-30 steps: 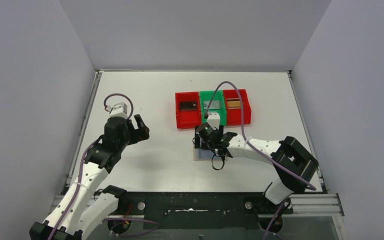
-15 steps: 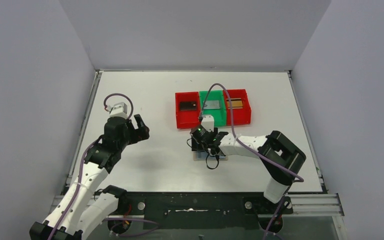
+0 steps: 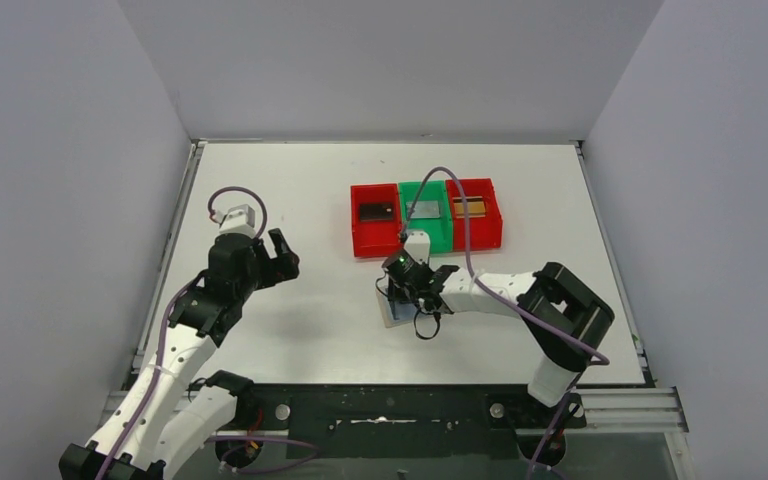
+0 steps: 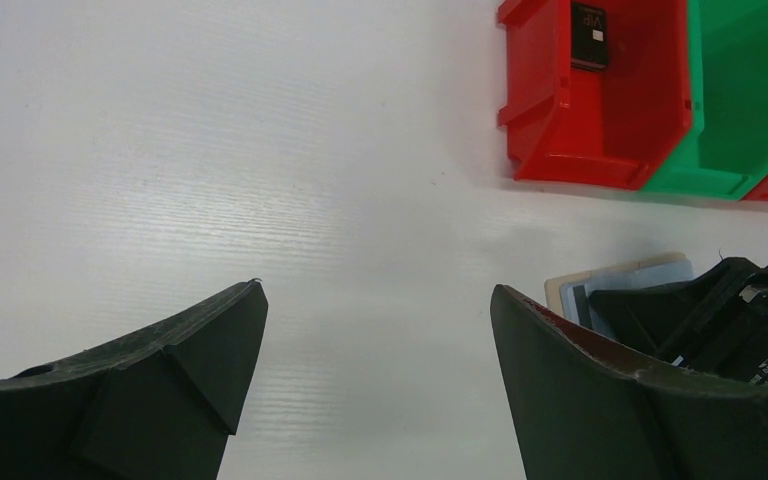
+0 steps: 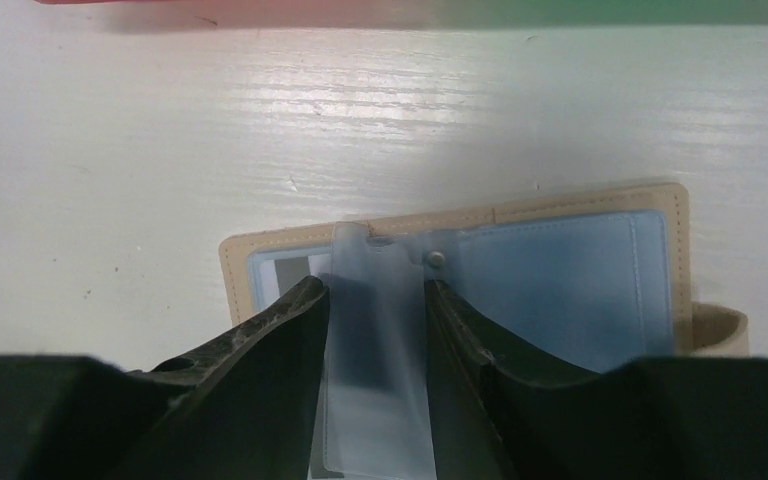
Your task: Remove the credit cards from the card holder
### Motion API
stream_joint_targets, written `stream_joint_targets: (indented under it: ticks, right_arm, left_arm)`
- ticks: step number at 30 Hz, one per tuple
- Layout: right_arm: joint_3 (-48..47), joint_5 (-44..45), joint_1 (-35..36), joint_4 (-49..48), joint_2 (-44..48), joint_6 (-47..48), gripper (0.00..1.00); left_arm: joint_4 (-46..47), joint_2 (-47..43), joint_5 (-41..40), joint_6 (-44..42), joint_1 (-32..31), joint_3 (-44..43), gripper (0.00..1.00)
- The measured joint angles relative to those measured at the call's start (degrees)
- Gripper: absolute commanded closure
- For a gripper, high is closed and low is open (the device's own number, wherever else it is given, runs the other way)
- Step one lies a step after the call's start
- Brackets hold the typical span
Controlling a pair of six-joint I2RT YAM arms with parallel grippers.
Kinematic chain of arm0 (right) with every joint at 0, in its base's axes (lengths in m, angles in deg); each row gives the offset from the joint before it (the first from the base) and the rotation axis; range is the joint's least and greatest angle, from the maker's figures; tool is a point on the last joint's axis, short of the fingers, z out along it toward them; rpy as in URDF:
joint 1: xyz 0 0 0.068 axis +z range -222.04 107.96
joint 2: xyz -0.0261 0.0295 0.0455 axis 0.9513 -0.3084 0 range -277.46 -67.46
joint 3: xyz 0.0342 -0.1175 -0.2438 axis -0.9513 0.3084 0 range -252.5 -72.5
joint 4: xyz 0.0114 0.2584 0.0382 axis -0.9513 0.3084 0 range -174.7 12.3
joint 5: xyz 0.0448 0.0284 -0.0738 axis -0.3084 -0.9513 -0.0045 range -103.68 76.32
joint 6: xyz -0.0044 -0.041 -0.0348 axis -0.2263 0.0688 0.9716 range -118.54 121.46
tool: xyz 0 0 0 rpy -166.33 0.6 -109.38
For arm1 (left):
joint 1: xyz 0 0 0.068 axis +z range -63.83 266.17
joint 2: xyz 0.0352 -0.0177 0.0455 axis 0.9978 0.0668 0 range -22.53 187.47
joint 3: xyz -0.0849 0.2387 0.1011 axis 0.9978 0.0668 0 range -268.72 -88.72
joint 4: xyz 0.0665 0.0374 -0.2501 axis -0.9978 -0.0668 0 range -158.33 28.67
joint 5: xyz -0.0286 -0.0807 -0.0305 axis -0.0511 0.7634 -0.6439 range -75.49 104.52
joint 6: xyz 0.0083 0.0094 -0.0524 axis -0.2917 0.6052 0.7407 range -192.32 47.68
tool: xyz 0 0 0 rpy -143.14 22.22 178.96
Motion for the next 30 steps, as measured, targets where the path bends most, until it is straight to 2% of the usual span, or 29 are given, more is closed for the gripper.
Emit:
stream_joint_targets:
  ticks: [3, 8, 12, 16, 21, 24, 30]
  right_arm:
    - [1.9, -1.9, -1.0, -2.4, 1.3, -0.6, 0.70]
    - [7.9, -8.7, -4.9, -10.1, 4.5, -3.1, 0.70]
    - [12.8, -14.9, -9.2, -17.2, 6.4, -5.9, 0.70]
    - [16.2, -20.0, -12.5, -23.5, 6.6, -8.9, 0.70]
    - [20.2, -24.1, -15.1, -30.3, 6.6, -12.1, 0.78]
    - [21.7, -25.2, -15.9, -32.8, 6.6, -13.2, 0.82]
    - [25.0, -27.7, -17.7, -37.9, 6.6, -15.6, 0.83]
  left_arm:
    - [0.1, 0.0, 1.0, 0.0, 0.0, 0.0, 0.16]
    - [3.2, 1.2, 7.6, 0.3, 0.0, 0.8, 0.19]
    - [10.3, 3.1, 15.6, 2.7, -0.9, 3.1, 0.21]
    - [16.6, 7.6, 17.7, 5.1, -8.2, 4.6, 0.21]
    - [24.9, 17.3, 16.7, 7.4, -20.4, 4.6, 0.22]
    - [31.3, 23.1, 16.5, 10.4, -22.6, 5.7, 0.24]
    - [40.2, 31.3, 15.8, 13.9, -23.5, 6.4, 0.25]
